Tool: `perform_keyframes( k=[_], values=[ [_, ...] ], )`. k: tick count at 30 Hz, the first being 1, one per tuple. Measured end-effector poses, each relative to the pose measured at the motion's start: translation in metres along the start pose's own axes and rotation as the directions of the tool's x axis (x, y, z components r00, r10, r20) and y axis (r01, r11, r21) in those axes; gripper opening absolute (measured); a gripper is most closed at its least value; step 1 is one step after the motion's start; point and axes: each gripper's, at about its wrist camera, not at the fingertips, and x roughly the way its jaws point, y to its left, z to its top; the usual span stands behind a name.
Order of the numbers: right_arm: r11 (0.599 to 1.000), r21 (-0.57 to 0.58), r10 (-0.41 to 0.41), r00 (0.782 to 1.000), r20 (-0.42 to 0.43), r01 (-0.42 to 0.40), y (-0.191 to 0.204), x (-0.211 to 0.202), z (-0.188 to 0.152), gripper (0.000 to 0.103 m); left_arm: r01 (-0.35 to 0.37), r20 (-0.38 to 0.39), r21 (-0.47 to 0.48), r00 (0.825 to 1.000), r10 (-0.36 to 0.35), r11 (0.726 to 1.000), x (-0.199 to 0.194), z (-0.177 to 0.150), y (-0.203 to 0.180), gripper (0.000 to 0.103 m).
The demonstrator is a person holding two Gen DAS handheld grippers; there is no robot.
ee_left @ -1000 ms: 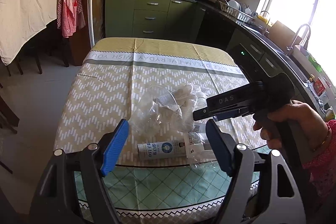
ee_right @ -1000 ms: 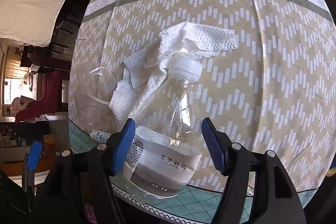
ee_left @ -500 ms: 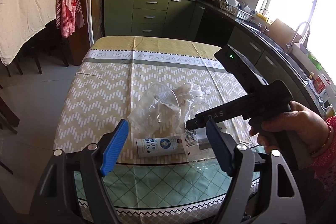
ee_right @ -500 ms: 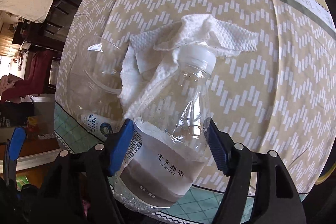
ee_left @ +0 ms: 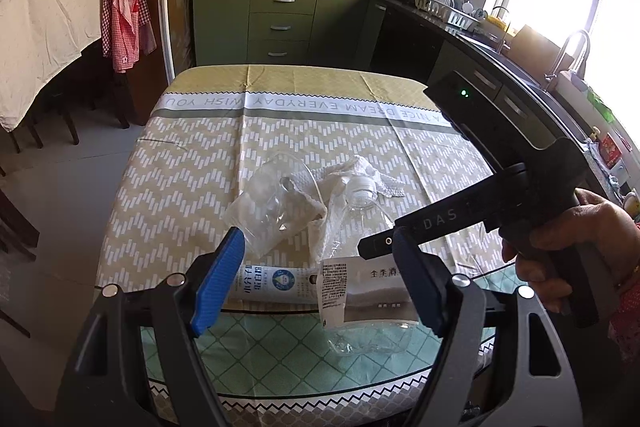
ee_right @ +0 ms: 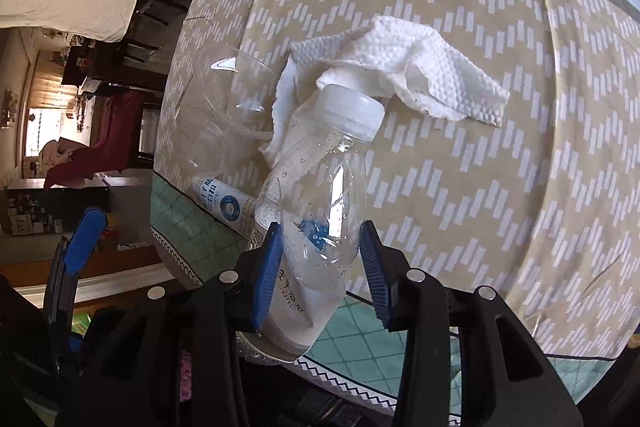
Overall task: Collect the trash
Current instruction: 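Grasp the clear plastic bottle with the right gripper and lift it, then grasp the white toothpaste tube with left while right holds the plastic bottle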
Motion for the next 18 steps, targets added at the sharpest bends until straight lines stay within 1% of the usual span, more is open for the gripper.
perform_keyframes(
  k=[2,5,9,13,15,16,17,18],
  values=[
    [0.998,-0.036,-0.04,0.999,0.037,0.041,0.007,-0.008,0.001,0.039,-0.003,0.002,0.0,1.0,0.003,1.0,-0.001,0.0,0.0,0.072],
    [0.996,-0.045,-0.075,0.993,0.088,0.079,0.006,-0.026,0.0,0.039,-0.009,0.01,-0.004,1.0,0.009,1.0,-0.004,0.001,0.001,0.072],
    [0.994,-0.015,-0.105,0.984,0.146,0.108,-0.012,-0.054,-0.003,0.039,-0.016,0.01,-0.001,1.0,0.016,1.0,-0.004,0.001,0.005,0.072],
    [0.99,0.016,-0.137,0.968,0.209,0.137,-0.032,-0.087,-0.011,0.039,-0.024,0.002,0.017,1.0,0.024,1.0,-0.001,0.008,0.006,0.072],
    [0.99,0.024,-0.142,0.962,0.235,0.14,-0.04,-0.104,-0.017,0.039,-0.048,-0.004,0.095,0.999,0.049,0.994,0.003,0.012,-0.002,0.072],
    [0.99,0.03,-0.143,0.957,0.252,0.14,-0.045,-0.113,-0.02,0.04,-0.04,-0.02,0.148,0.999,0.043,0.988,0.006,0.013,-0.007,0.072],
    [0.99,0.038,-0.141,0.954,0.266,0.136,-0.05,-0.122,-0.023,0.04,-0.008,-0.045,0.201,0.999,0.018,0.98,0.011,0.013,-0.012,0.072],
    [0.99,0.046,-0.14,0.951,0.276,0.132,-0.055,-0.129,-0.026,0.04,0.04,-0.076,0.26,0.997,-0.021,0.965,0.015,0.011,-0.017,0.072]
  ],
)
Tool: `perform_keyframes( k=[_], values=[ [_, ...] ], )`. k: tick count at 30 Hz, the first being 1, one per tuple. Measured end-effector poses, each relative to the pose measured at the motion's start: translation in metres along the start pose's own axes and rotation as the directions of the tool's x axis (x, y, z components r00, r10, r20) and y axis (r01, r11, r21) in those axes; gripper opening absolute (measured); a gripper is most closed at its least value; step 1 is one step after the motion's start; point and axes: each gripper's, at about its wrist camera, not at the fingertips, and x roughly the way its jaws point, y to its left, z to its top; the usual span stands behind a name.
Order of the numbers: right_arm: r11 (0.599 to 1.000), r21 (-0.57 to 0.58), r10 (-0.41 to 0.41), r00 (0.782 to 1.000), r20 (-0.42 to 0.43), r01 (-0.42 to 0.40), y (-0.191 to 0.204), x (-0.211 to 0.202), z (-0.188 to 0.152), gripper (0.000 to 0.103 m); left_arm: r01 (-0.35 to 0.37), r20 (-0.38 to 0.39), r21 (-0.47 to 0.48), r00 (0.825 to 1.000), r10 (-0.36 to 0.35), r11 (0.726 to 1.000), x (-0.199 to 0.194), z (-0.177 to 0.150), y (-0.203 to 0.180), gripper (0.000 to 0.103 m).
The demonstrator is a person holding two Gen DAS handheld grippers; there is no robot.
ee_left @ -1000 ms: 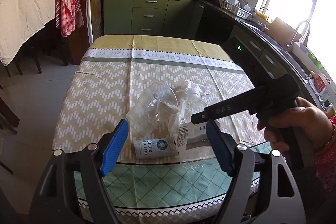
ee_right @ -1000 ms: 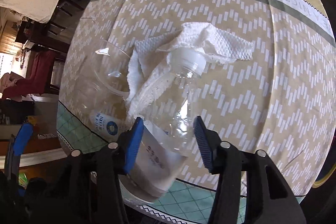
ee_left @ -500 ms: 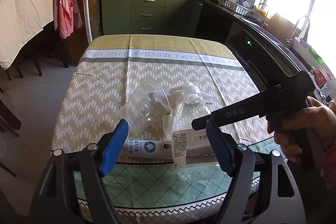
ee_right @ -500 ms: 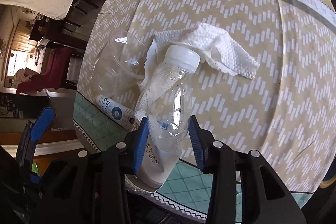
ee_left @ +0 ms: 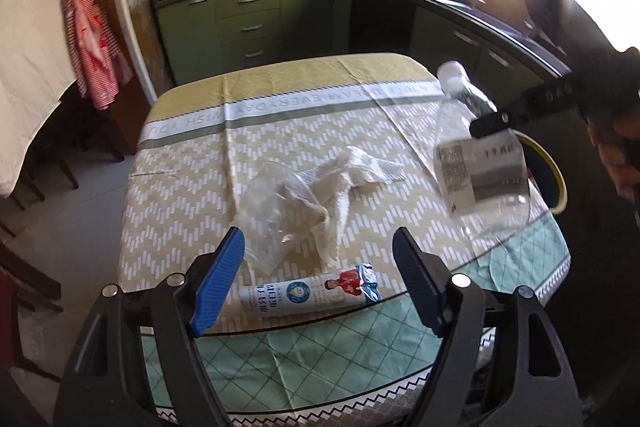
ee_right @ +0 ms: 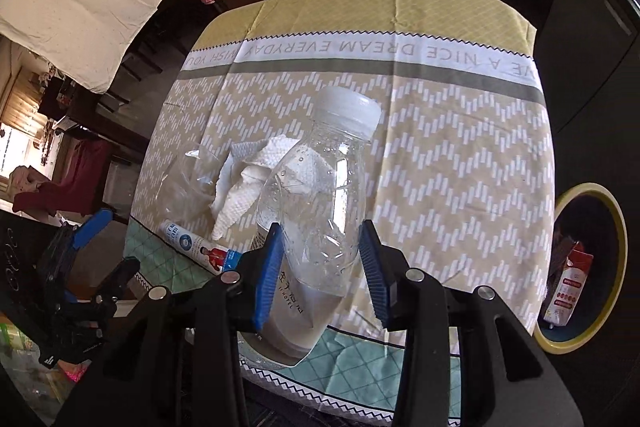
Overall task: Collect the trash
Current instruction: 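Grasp the white toothpaste tube with left while right holds the plastic bottle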
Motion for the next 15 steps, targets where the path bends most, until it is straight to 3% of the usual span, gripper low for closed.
perform_keyframes(
  k=[3,7,11,15],
  values=[
    [1.0,0.022,0.003,1.0,0.028,-0.004,-0.017,-0.019,-0.004,0.04,0.062,-0.038,0.226,0.998,-0.055,0.972,0.007,-0.007,-0.018,0.072],
    [0.999,0.05,0.007,0.999,0.035,-0.009,-0.037,-0.029,-0.011,0.04,0.045,-0.06,0.51,0.998,-0.016,0.859,0.015,-0.027,-0.036,0.072],
    [0.998,0.062,0.023,1.0,0.021,-0.024,-0.045,-0.025,-0.014,0.04,0.124,-0.153,0.598,0.987,-0.039,0.792,0.032,-0.037,-0.041,0.072],
    [0.997,0.059,0.038,0.999,0.012,-0.038,-0.043,-0.022,-0.019,0.04,0.259,-0.288,0.601,0.953,-0.097,0.756,0.054,-0.043,-0.042,0.065]
  ],
)
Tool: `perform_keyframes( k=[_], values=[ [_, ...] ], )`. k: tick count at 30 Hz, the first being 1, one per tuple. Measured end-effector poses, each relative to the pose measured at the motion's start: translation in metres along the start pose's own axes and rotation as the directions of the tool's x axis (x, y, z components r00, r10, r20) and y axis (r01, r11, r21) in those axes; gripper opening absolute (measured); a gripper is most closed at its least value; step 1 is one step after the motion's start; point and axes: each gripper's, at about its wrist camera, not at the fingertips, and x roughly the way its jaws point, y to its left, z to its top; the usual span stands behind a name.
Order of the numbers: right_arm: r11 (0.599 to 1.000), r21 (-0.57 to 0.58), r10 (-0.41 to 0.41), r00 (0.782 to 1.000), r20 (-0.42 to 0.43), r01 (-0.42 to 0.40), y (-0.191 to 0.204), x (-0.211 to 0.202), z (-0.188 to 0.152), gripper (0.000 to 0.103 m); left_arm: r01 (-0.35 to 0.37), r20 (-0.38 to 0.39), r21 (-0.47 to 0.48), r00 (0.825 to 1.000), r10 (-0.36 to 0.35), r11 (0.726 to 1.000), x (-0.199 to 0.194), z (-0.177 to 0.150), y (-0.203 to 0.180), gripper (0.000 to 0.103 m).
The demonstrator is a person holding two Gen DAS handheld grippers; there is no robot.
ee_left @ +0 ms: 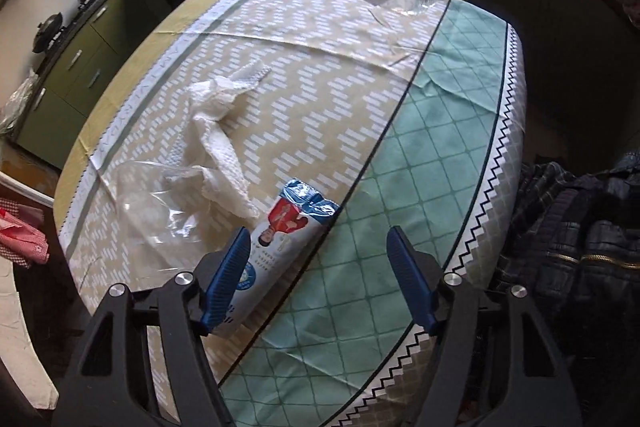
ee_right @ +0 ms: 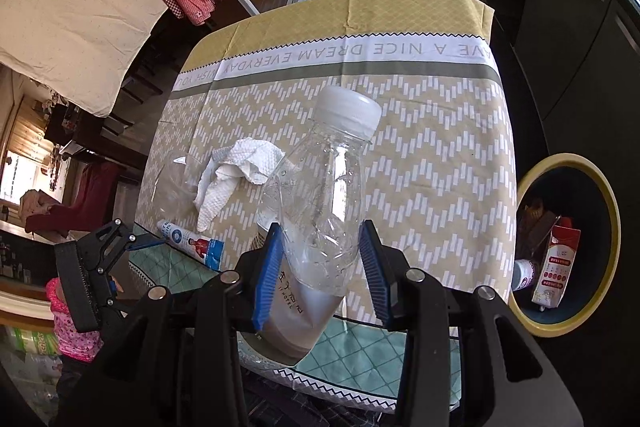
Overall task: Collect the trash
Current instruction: 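Grasp the white toothpaste tube with left while right holds the plastic bottle, then release the plastic bottle into the bin with right while left carries the tube over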
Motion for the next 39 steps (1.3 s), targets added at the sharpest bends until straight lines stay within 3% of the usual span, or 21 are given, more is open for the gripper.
perform_keyframes(
  k=[7,14,21,25,29,32,37,39],
  values=[
    [1.0,0.015,0.011,1.0,0.001,-0.011,-0.012,-0.004,-0.004,0.04,-0.017,-0.092,0.009,0.996,0.018,1.0,0.032,0.001,0.016,0.062],
    [0.998,0.058,0.011,1.0,0.004,-0.012,-0.039,-0.008,-0.01,0.04,0.05,-0.107,-0.023,0.993,-0.052,0.998,0.039,0.001,0.028,0.057],
    [0.992,0.129,-0.008,0.998,0.058,0.0,-0.079,-0.032,-0.016,0.04,0.079,-0.041,-0.08,0.996,-0.083,0.994,0.037,0.001,0.02,0.023],
    [0.979,0.193,-0.08,0.992,0.101,0.06,-0.115,-0.052,-0.023,0.04,0.052,-0.004,-0.077,0.999,-0.052,0.996,0.031,0.002,0.001,0.014],
    [0.949,0.255,-0.225,0.965,0.136,0.185,-0.158,-0.069,-0.031,0.04,0.036,0.078,-0.1,0.997,-0.028,0.994,0.011,0.013,-0.017,0.014],
    [0.904,0.301,-0.357,0.923,0.143,0.303,-0.191,-0.074,-0.036,0.04,0.027,0.152,-0.123,0.988,-0.008,0.992,-0.012,0.027,-0.03,0.014],
    [0.849,0.35,-0.457,0.883,0.106,0.397,-0.242,-0.055,-0.037,0.04,0.064,0.226,-0.15,0.974,-0.029,0.987,-0.04,0.059,-0.045,0.014],
    [0.845,0.361,-0.452,0.887,0.091,0.394,-0.26,-0.042,-0.037,0.041,0.074,0.231,-0.144,0.972,-0.04,0.987,-0.044,0.075,-0.051,0.014]
  ],
)
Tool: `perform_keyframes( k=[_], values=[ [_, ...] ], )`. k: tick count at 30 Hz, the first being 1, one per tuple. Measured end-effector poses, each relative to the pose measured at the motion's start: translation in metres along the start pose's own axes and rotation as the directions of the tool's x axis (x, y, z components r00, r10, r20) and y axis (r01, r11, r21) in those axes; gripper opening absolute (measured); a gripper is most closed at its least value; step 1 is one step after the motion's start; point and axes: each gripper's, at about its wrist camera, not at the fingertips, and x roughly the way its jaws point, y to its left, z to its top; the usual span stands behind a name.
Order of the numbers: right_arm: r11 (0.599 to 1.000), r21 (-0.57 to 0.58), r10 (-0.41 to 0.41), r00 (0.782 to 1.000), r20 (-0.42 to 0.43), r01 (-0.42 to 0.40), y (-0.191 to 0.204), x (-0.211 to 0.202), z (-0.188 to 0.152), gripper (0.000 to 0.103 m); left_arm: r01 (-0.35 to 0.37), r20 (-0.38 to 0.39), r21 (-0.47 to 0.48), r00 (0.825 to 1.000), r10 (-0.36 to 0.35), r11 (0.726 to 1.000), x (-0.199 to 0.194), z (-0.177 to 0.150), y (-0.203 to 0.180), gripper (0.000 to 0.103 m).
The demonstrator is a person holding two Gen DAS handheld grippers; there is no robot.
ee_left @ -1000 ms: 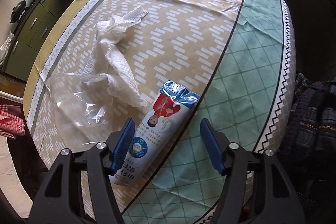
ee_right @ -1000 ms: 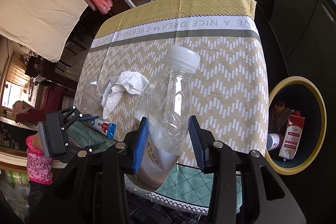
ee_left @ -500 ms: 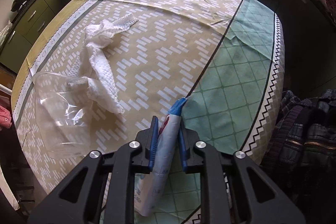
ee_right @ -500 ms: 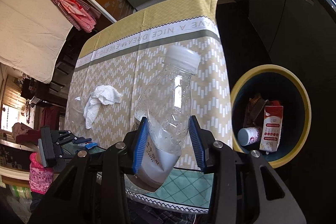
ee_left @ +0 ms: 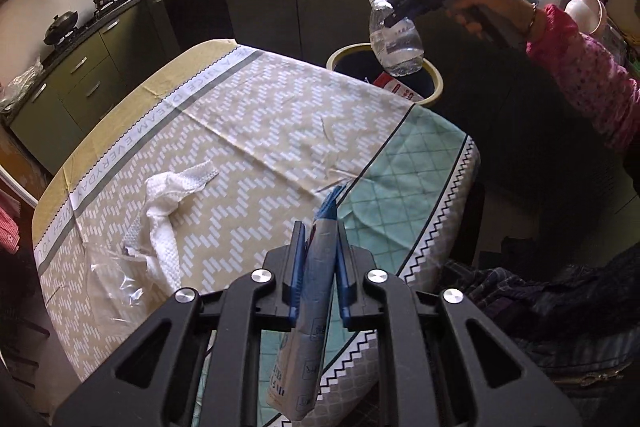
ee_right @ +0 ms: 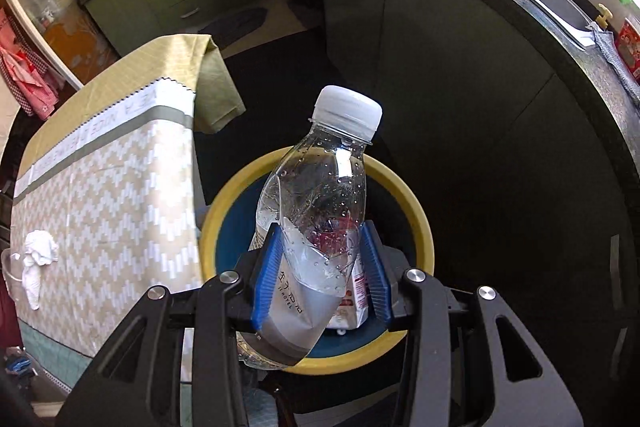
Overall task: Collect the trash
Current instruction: 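Release the plastic bottle into the bin with right while left carries the tube over, then open the left gripper to drop the toothpaste tube into the bin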
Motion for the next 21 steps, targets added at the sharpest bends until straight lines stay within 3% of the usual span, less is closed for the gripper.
perform_keyframes(
  k=[4,9,13,16,21],
  values=[
    [0.999,0.04,0.011,1.0,-0.007,-0.011,-0.02,0.021,-0.005,0.041,0.039,0.004,-0.002,0.999,-0.039,0.999,0.004,0.026,-0.015,0.014],
    [0.991,0.081,0.1,0.993,0.061,-0.105,-0.039,-0.006,-0.026,0.041,0.1,-0.019,0.028,0.995,-0.1,0.995,0.027,0.068,-0.036,0.014],
    [0.976,0.108,0.167,0.97,0.179,-0.188,-0.057,-0.051,-0.065,0.046,0.144,-0.034,0.07,0.989,-0.142,0.987,0.055,0.113,-0.058,0.014],
    [0.973,0.125,0.154,0.951,0.266,-0.193,-0.072,-0.08,-0.106,0.046,0.184,-0.048,0.085,0.982,-0.181,0.979,0.084,0.151,-0.074,0.014],
    [0.966,0.174,0.131,0.945,0.301,-0.189,-0.094,-0.095,-0.176,0.046,0.187,-0.071,0.079,0.981,-0.182,0.979,0.153,0.214,-0.099,0.014]
  ],
)
